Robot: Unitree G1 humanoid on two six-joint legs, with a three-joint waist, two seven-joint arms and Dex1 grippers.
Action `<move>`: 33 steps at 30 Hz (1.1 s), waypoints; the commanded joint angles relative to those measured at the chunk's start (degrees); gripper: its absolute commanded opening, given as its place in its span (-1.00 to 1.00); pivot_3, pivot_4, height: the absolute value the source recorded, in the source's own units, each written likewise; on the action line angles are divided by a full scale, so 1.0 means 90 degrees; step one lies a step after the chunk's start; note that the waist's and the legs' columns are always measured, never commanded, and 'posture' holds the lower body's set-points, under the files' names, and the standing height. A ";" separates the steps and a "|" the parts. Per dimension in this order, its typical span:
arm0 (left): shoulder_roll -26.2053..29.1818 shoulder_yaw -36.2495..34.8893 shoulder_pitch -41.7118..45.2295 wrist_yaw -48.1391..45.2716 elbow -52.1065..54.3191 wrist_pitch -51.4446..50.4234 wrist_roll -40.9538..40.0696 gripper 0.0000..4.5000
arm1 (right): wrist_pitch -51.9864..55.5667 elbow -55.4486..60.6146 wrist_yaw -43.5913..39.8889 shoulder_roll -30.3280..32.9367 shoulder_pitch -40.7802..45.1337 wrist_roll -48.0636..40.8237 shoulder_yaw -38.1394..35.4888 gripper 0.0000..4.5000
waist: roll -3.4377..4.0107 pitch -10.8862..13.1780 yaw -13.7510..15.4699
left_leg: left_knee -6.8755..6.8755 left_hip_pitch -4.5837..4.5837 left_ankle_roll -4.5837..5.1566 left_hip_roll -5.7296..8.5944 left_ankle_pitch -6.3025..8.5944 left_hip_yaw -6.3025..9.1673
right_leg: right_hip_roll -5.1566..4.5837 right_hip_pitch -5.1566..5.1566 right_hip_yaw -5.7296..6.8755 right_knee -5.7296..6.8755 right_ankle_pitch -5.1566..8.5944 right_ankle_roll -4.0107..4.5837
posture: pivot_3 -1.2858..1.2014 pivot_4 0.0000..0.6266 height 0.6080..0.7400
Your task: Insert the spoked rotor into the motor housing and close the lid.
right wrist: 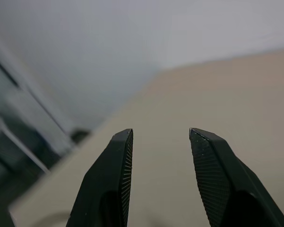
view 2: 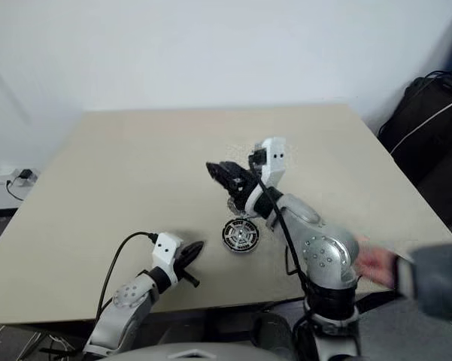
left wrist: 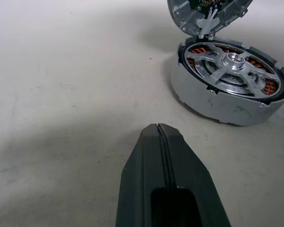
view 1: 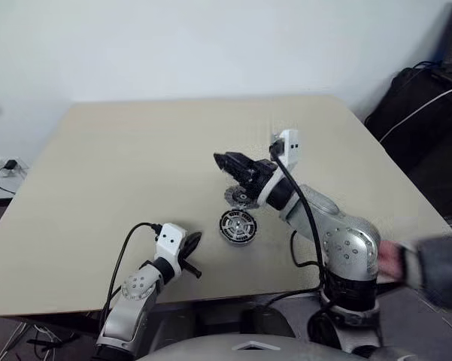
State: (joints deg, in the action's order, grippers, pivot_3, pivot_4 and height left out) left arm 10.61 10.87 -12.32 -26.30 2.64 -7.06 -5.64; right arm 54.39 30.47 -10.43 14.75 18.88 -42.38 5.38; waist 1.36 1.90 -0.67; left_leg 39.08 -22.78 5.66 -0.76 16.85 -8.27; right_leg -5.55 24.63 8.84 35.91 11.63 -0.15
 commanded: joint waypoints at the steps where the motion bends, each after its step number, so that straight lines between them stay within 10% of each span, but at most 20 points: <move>1: -0.0007 0.0015 0.0053 -0.0003 0.0155 0.0046 -0.0038 -1.00 | -0.0980 0.0431 -0.1014 0.1091 0.0085 0.1366 0.1284 -0.10 | -0.0001 0.0001 0.0001 | 0.0002 0.0000 0.0003 0.0000 0.0002 0.0000 | -0.0001 0.0000 0.0001 0.0000 0.0000 -0.0001 | 0.03 -1.00 1.00; 15: -0.0058 0.0007 0.0089 0.0028 0.0087 0.0066 -0.0034 -1.00 | -0.2945 -0.0860 -0.4254 0.3435 0.0863 0.4501 0.3872 -0.10 | -0.0063 0.0039 0.0044 | 0.0028 -0.0001 0.0045 -0.0001 0.0025 0.0003 | -0.0010 -0.0009 0.0007 0.0000 0.0001 -0.0019 | 0.03 -1.00 1.00; 33: -0.0175 -0.0042 -0.0067 0.0218 0.0139 0.0166 -0.0042 -1.00 | -0.4321 -0.2602 -0.5966 0.3194 0.1119 0.6158 0.4131 -0.10 | -0.0068 0.0042 0.0120 | 0.0036 -0.0003 0.0022 -0.0001 0.0013 0.0003 | -0.0013 -0.0010 0.0009 0.0002 0.0000 -0.0018 | 0.03 -1.00 1.00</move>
State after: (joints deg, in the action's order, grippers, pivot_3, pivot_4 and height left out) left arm 9.24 10.72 -13.12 -24.62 2.62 -6.88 -5.64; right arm 16.65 6.98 -63.16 43.59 28.33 12.05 43.72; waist 0.74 2.28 0.41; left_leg 39.41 -22.81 5.86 -0.76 16.96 -8.24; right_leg -5.67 24.53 8.92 35.92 11.62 -0.31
